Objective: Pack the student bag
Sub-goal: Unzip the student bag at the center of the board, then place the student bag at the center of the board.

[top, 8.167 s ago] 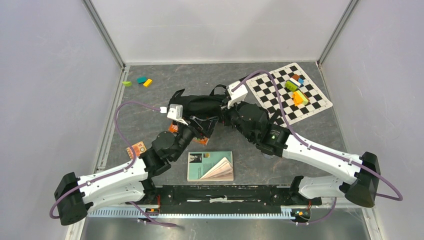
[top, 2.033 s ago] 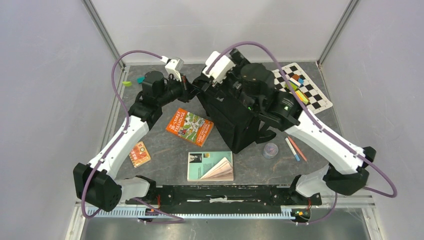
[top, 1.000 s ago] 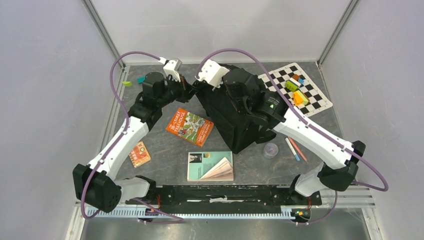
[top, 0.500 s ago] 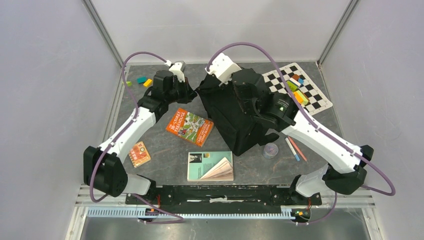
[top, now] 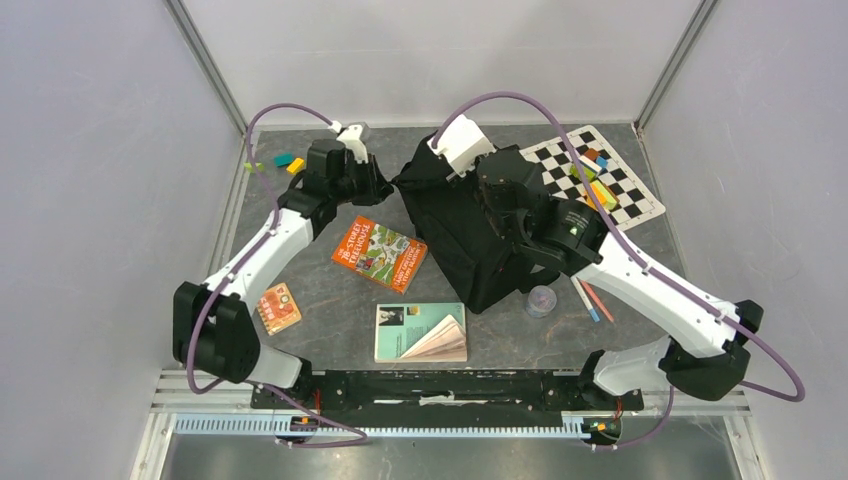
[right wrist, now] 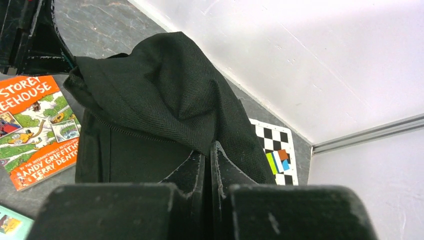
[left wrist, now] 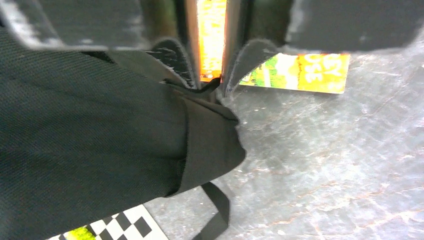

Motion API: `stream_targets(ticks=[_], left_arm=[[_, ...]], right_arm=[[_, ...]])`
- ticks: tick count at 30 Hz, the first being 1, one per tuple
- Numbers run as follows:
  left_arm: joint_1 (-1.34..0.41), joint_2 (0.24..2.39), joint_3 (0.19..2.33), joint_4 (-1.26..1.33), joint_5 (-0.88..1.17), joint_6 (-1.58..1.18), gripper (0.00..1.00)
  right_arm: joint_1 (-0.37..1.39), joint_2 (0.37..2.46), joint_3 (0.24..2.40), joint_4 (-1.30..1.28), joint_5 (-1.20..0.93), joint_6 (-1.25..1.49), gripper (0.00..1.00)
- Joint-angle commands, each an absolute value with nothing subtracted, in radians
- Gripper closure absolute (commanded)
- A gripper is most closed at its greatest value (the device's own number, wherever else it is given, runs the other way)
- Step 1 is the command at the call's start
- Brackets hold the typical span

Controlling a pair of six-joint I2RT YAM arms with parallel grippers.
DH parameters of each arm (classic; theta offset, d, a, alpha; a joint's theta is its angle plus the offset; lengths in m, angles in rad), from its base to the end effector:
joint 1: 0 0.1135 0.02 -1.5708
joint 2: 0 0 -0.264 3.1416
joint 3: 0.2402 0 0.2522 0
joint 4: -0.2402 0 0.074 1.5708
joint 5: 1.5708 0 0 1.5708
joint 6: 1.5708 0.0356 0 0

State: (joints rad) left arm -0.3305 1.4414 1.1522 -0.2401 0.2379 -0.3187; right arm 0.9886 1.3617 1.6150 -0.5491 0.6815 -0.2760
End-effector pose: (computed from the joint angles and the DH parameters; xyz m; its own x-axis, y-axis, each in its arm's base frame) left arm 0.3109 -0.1155 0.3081 -0.6127 -0.1117 -0.7824 0.3326 0.8616 -0.3835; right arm 0.1752 0.2253 0.4616 -0.0677 -0.4878 -0.8703 -0.3490 0.8288 -0.4374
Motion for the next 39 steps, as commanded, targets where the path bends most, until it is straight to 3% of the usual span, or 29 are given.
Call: stream_targets(ticks=[1, 2, 4, 11, 18, 21, 27, 36, 39], left_arm=[[-0.311, 1.338, 1.118, -0.154, 0.254, -0.250, 0.50], [-0.313, 1.304, 1.107, -0.135, 0.278, -0.229, 0.32], [-0.329, 1.238, 1.092, -0.087, 0.378, -0.142, 0.18], [-0.562, 1.041, 1.010, 0.005, 0.264, 0.166, 0.06], [-0.751, 1.065, 1.062, -0.043, 0.097, 0.346, 0.06], [-0.762, 1.111, 1.087, -0.038, 0.036, 0.374, 0.15], [-0.762, 1.146, 1.066, 0.045, 0.014, 0.366, 0.44], [-0.762, 1.120, 1.034, 0.044, 0.004, 0.342, 0.98], [-0.762, 1.088, 1.010, 0.022, -0.082, 0.324, 0.98]], right_arm=[[0.989, 1.294, 1.582, -0.460, 0.661, -0.222, 1.00], [0.989, 1.297, 1.580, -0.458, 0.662, -0.219, 1.00], [0.989, 1.309, 1.588, -0.461, 0.667, -0.211, 1.00], [0.990, 1.321, 1.597, -0.483, 0.663, -0.151, 1.00], [0.989, 1.315, 1.575, -0.488, 0.626, -0.123, 1.00], [0.989, 1.313, 1.574, -0.491, 0.612, -0.114, 1.00], [0.989, 1.318, 1.583, -0.490, 0.602, -0.107, 1.00], [0.989, 1.334, 1.589, -0.496, 0.679, -0.109, 1.00], [0.987, 1.337, 1.605, -0.510, 0.757, -0.101, 1.00]])
